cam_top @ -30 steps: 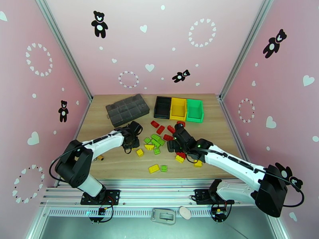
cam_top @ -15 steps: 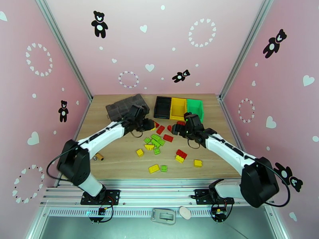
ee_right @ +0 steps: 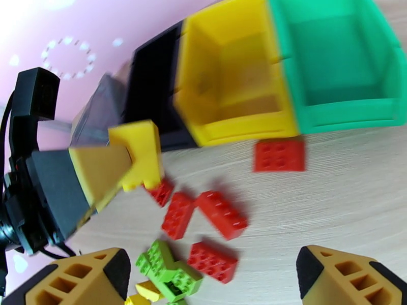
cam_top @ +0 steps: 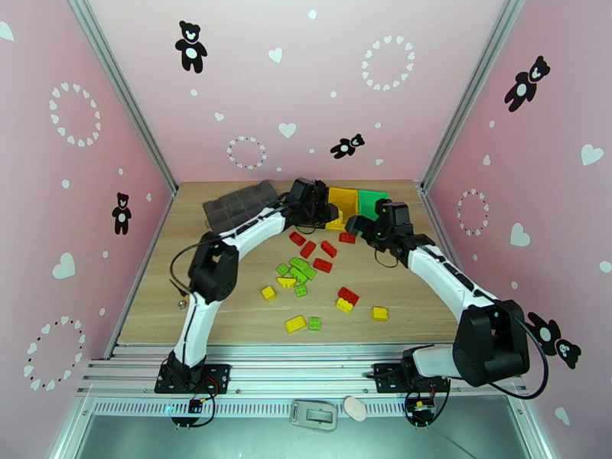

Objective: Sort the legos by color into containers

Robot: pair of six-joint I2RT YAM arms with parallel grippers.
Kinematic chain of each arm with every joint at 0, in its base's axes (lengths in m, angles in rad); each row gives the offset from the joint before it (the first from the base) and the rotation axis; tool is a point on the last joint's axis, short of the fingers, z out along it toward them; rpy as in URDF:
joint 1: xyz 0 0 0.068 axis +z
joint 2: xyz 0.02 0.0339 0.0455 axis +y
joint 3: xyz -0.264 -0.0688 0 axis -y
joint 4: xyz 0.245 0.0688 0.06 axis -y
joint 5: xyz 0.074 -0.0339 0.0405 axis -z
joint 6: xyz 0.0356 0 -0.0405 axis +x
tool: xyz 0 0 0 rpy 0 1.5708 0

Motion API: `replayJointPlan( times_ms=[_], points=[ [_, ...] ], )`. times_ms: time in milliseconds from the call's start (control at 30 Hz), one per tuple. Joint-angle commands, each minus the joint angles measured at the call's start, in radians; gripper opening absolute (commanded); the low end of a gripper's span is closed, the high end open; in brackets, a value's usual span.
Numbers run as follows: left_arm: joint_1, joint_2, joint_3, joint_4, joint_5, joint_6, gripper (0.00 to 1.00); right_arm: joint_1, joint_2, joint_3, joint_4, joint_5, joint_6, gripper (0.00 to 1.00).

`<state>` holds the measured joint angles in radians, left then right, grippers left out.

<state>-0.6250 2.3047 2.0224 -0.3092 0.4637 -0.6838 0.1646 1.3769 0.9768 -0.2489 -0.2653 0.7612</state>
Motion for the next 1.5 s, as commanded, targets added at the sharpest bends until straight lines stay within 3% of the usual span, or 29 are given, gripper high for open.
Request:
replayJointPlan(
  times_ms=[0, 300, 467, 567, 767, 967, 1200, 1467],
  points=[
    [-0.008, 0.077, 0.157, -0.034, -0.019, -0.02, 0.2, -0.015, -0.072, -0.019, -0.045, -0.015, -0.029, 0.92],
    [-0.012, 0.284, 0.51, -0.138, -0.081, -0.026, 0.22, -0.017, -0.17, -0.103, -0.064, 0.0, -0.029, 0.92],
    [-0.012, 0.332, 0.585, -0.164, -0.089, -0.028, 0.26, -0.016, -0.214, -0.115, -0.093, 0.025, -0.034, 0.93],
    [-0.012, 0.335, 0.585, -0.157, -0.087, -0.032, 0.34, -0.016, -0.226, -0.111, -0.118, 0.058, -0.026, 0.94],
    [-0.024, 0.322, 0.585, -0.159, -0.09, -0.006, 0.61, -0.016, -0.25, -0.132, -0.099, 0.123, -0.016, 0.95],
    [-0.036, 0.296, 0.583, -0.181, -0.109, 0.022, 0.65, -0.016, -0.291, -0.142, -0.13, 0.127, -0.056, 0.96],
    [-0.072, 0.165, 0.473, -0.256, -0.201, 0.113, 0.63, -0.013, -0.301, -0.155, -0.129, 0.087, -0.104, 0.89],
    [-0.084, -0.148, 0.042, -0.282, -0.45, 0.132, 0.63, 0.099, -0.242, -0.17, -0.086, 0.067, -0.169, 0.83]
  ],
)
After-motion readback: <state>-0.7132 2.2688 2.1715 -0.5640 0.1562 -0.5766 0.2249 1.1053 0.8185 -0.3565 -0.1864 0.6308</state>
